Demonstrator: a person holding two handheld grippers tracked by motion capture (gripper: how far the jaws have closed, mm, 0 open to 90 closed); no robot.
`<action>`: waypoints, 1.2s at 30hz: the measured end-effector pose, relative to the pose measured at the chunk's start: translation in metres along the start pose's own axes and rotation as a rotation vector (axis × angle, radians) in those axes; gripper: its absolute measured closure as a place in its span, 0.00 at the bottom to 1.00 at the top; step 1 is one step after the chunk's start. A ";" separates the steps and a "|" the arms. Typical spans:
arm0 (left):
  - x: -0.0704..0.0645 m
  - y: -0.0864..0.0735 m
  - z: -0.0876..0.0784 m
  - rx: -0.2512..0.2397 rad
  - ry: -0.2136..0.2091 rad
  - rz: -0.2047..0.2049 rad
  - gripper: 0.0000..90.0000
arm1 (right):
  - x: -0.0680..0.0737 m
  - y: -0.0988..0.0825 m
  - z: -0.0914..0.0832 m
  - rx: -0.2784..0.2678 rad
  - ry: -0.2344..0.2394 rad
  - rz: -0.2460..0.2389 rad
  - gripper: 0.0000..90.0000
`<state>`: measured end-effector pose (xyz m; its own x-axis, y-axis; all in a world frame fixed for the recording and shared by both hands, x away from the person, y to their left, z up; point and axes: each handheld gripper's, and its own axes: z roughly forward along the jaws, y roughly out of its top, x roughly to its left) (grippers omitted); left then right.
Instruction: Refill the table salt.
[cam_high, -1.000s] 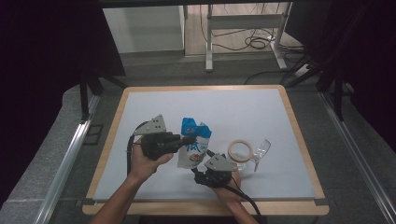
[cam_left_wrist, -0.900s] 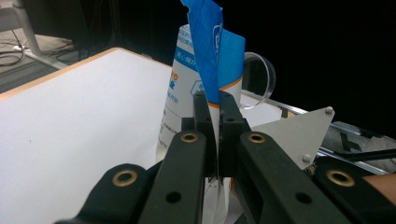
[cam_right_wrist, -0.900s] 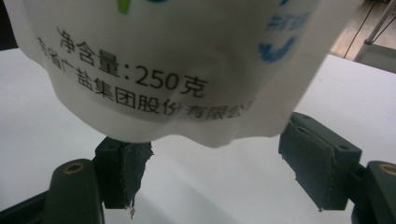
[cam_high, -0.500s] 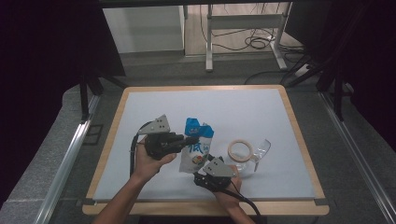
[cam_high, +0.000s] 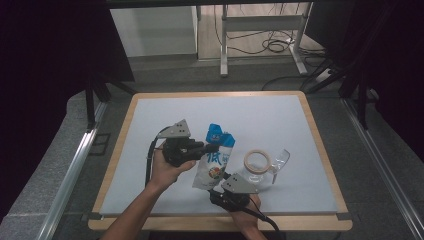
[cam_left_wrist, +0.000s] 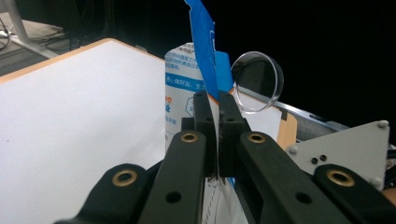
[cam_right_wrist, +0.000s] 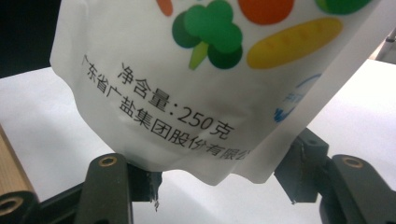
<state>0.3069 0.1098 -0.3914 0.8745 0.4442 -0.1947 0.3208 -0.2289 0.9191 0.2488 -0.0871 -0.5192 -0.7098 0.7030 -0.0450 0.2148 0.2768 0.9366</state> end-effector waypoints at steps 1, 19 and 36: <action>0.000 0.001 0.002 0.005 -0.001 0.002 1.00 | 0.000 0.000 -0.001 0.002 0.000 0.003 0.48; 0.005 0.004 0.033 0.095 -0.065 0.004 1.00 | 0.002 -0.012 -0.013 0.043 -0.046 0.063 0.50; -0.002 0.011 0.054 0.153 -0.103 0.032 1.00 | 0.004 -0.018 -0.020 0.038 -0.065 0.113 0.50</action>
<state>0.3279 0.0598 -0.3997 0.9152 0.3453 -0.2077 0.3371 -0.3736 0.8642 0.2290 -0.1023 -0.5291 -0.6350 0.7716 0.0365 0.3169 0.2171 0.9233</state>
